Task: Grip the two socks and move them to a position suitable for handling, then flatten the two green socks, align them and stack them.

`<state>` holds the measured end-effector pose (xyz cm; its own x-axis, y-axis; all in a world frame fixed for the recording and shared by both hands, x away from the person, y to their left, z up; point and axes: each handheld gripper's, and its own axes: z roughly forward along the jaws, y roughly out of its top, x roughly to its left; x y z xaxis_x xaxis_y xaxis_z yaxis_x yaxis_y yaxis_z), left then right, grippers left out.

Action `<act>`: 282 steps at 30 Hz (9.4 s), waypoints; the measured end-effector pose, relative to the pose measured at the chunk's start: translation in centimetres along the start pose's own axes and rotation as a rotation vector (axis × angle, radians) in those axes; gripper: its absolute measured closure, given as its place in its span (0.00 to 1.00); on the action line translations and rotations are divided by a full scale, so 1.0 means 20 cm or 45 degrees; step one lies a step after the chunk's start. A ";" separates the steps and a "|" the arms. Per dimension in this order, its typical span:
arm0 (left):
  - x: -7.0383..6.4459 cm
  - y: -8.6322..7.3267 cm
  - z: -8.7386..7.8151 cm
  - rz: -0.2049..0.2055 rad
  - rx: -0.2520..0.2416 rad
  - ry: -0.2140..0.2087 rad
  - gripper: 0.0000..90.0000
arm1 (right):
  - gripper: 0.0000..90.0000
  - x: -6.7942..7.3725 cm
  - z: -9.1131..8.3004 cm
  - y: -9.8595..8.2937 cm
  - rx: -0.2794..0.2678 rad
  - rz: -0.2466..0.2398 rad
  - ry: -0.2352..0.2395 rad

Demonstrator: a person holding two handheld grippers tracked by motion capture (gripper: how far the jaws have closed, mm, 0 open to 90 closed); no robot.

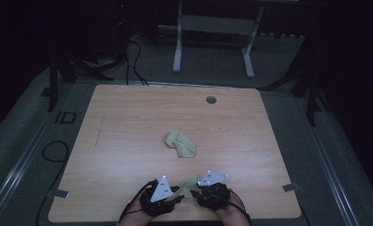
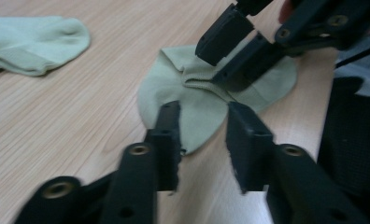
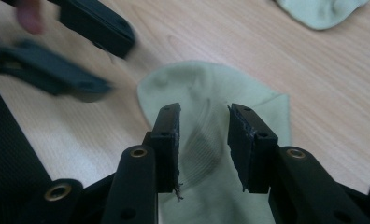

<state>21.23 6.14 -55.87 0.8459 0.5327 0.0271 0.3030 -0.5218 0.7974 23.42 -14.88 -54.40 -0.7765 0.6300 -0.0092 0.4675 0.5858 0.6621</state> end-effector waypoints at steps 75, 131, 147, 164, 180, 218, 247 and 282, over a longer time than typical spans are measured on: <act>0.20 -0.15 -0.13 -0.245 0.030 0.130 0.49 | 0.57 -0.39 0.18 0.55 -0.057 0.075 -0.120; 0.19 -0.15 -0.10 -0.307 0.004 0.154 0.21 | 0.89 -0.51 0.11 0.28 0.080 0.262 -0.264; 0.29 0.04 0.01 -0.292 -0.029 0.147 0.21 | 0.53 -0.49 0.27 0.26 0.141 0.261 -0.324; 0.39 0.41 0.29 -0.099 -0.041 0.078 0.75 | 0.59 -0.36 0.12 0.16 0.106 0.149 -0.205; 0.44 0.34 0.51 -0.019 0.192 0.151 0.96 | 0.93 -0.40 0.12 0.14 0.118 0.170 -0.229; 0.43 0.29 0.45 0.016 0.199 0.182 0.96 | 0.99 -0.83 0.04 0.03 0.138 0.363 -0.345; 0.33 0.33 0.24 -0.082 0.187 0.126 0.46 | 0.44 -0.72 -0.13 0.08 0.092 0.240 -0.256; 0.10 0.16 0.19 -0.106 0.289 0.038 0.96 | 0.95 -0.41 -0.22 -0.24 0.172 0.151 -0.115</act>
<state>25.51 2.95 -55.65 0.8014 0.5980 -0.0125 0.4649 -0.6096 0.6421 25.62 -25.07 -54.26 -0.6743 0.7384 -0.0086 0.6104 0.5640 0.5561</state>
